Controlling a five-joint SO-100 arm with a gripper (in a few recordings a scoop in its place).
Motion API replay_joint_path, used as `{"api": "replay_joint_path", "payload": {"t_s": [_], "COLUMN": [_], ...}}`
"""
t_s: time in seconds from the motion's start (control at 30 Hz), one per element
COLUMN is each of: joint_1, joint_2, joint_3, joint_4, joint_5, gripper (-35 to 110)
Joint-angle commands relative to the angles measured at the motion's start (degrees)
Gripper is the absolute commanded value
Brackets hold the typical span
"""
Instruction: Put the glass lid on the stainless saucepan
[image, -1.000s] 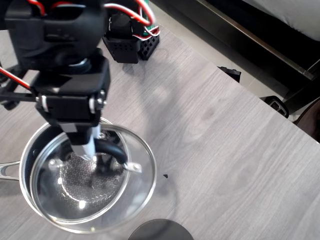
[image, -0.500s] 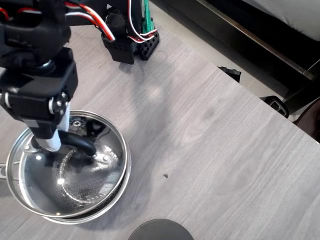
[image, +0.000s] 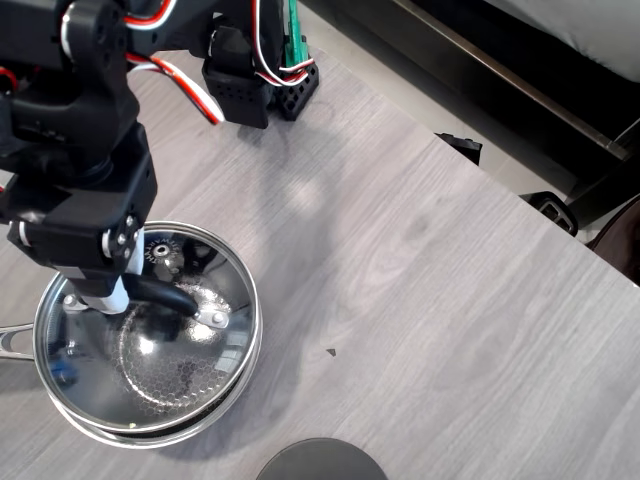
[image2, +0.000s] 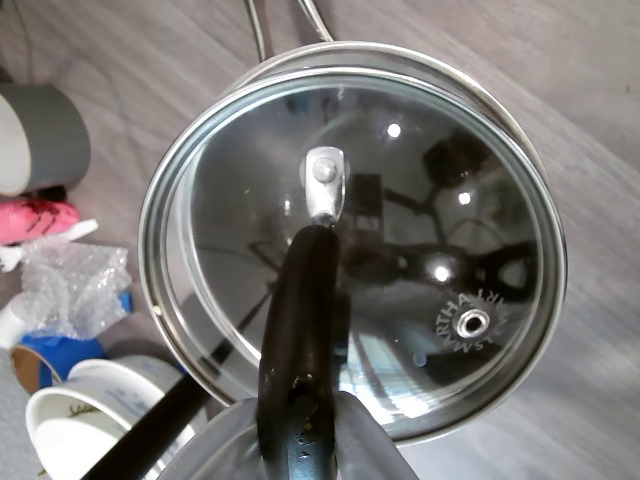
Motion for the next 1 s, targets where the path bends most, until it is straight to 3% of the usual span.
{"api": "replay_joint_path", "payload": {"t_s": [0.0,0.97], "joint_1": [-0.2,-1.0], "joint_2": [0.0,-4.9], "joint_3": [-0.7,-1.2], "joint_4": [0.0,-3.4], "joint_5": [-0.4,0.3], "gripper": [0,0]}}
